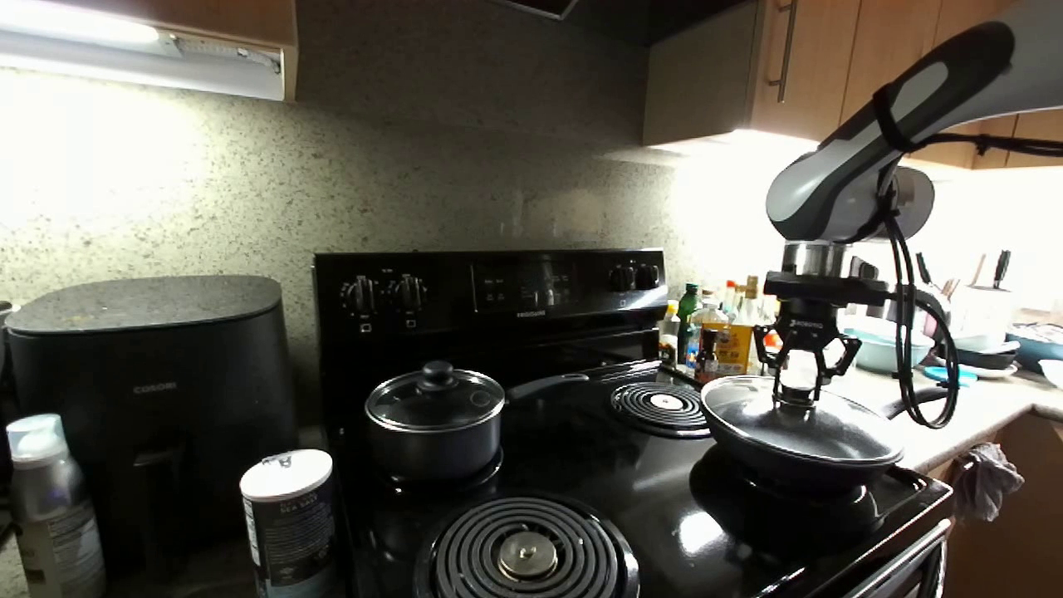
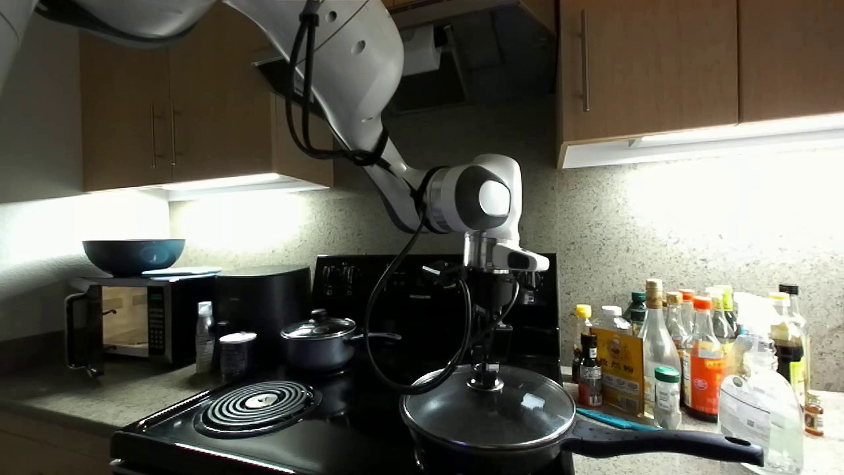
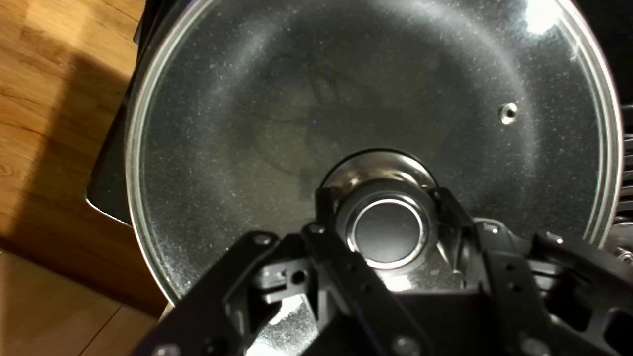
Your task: Put the lid on the pot, then put the lid on the stove
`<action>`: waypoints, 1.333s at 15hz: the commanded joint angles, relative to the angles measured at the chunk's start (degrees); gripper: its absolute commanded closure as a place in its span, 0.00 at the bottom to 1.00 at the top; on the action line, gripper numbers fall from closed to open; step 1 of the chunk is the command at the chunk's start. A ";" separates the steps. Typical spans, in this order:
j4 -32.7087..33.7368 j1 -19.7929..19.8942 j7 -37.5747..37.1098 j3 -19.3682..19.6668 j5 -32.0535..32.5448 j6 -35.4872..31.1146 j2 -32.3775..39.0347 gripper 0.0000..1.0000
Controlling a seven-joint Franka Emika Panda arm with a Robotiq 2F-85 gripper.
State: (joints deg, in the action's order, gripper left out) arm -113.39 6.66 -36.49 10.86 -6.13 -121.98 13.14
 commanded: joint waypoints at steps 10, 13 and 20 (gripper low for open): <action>-12.61 -1.84 -0.20 -0.47 5.21 -19.99 -13.02 0.00; -8.88 -0.94 0.17 -1.15 4.01 -18.21 -10.13 0.00; -8.06 -0.94 0.16 -1.04 4.02 -17.94 -8.79 0.00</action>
State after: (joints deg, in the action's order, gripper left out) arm -121.62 5.10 -36.49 10.37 -2.07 -140.12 4.33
